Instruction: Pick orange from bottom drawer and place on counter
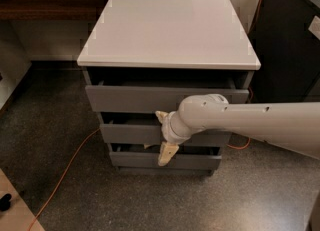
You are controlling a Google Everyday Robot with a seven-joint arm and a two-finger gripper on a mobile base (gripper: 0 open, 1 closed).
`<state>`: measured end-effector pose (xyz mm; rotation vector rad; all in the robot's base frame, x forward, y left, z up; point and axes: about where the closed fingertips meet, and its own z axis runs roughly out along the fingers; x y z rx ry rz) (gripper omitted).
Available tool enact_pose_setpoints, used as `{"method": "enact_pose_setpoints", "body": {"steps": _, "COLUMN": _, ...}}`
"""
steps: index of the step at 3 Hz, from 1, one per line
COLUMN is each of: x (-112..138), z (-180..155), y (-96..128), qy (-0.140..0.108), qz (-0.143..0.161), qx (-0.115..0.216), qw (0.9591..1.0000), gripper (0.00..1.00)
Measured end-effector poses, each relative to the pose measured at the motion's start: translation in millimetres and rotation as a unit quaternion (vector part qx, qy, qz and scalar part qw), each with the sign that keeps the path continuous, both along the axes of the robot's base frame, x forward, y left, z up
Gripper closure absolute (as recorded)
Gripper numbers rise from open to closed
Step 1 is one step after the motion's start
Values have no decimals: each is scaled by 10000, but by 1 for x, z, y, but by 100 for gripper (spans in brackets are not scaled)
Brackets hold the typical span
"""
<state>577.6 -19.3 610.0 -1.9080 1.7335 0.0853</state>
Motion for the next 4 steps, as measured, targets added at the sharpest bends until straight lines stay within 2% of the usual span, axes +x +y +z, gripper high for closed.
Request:
{"method": "enact_pose_setpoints", "body": {"steps": 1, "x": 0, "z": 0, "y": 0, "qy": 0, "qz": 0, "qx": 0, "qw": 10000, "gripper": 0}}
{"method": "enact_pose_setpoints", "body": {"steps": 2, "x": -4, "z": -11, "y": -2, "qy": 122, "qz": -29, "qx": -94, "qw": 9999, "gripper": 0}}
{"method": "enact_pose_setpoints", "body": {"steps": 4, "x": -22, "z": -67, "y": -26, "qy": 420, "qz": -120, "qx": -308, "qw": 9986, "gripper": 0}}
